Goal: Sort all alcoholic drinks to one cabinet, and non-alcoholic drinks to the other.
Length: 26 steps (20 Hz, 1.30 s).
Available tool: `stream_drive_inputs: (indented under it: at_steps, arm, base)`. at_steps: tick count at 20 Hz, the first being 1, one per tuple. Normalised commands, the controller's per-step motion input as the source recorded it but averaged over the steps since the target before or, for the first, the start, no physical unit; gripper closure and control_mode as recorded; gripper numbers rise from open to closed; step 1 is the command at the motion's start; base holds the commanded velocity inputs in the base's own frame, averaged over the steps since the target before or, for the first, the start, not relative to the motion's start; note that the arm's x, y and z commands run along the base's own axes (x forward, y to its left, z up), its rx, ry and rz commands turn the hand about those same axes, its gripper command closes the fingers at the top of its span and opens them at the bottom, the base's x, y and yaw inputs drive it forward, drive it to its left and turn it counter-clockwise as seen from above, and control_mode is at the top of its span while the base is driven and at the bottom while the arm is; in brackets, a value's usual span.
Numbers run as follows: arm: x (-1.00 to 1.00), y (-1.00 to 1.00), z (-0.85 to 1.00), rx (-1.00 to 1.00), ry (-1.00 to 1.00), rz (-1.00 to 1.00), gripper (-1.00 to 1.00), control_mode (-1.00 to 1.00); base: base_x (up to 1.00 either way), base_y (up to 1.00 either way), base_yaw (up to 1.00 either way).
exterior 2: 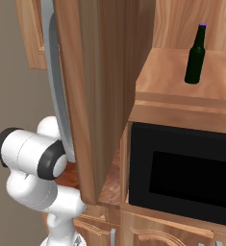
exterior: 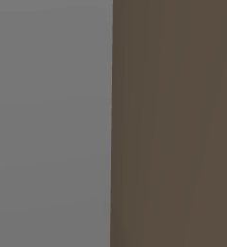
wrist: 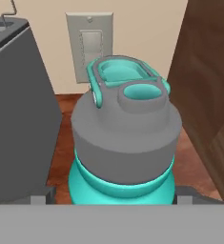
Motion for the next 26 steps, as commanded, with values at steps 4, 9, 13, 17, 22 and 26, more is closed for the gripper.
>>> stream_drive_inputs:
  at_steps: [4,9,13,17,22,26]
  arm:
    - [0.00,-0.09,0.00,0.00,0.00,0.00,1.00,-1.00]
    - [-0.05,-0.17,0.03,0.00,0.00,0.02,1.00,-1.00]
    - [-0.50,-0.06,0.35,0.00,0.00,0.01,1.00,-1.00]
    - [-0.55,0.05,0.83,0.00,0.00,0.00,1.00,-1.00]
    - [-0.34,0.13,1.00,0.00,0.00,0.00,1.00,-1.00]
    - [-0.21,0.11,1.00,0.00,0.00,0.00,1.00,-1.00]
  base:
    - [0.00,0.00,0.00]
    - [0.00,0.00,0.00]
    - [0.00,0.00,0.00]
    - [0.00,0.00,0.00]
    - [0.00,0.00,0.00]
    - [0.00,0.00,0.00]
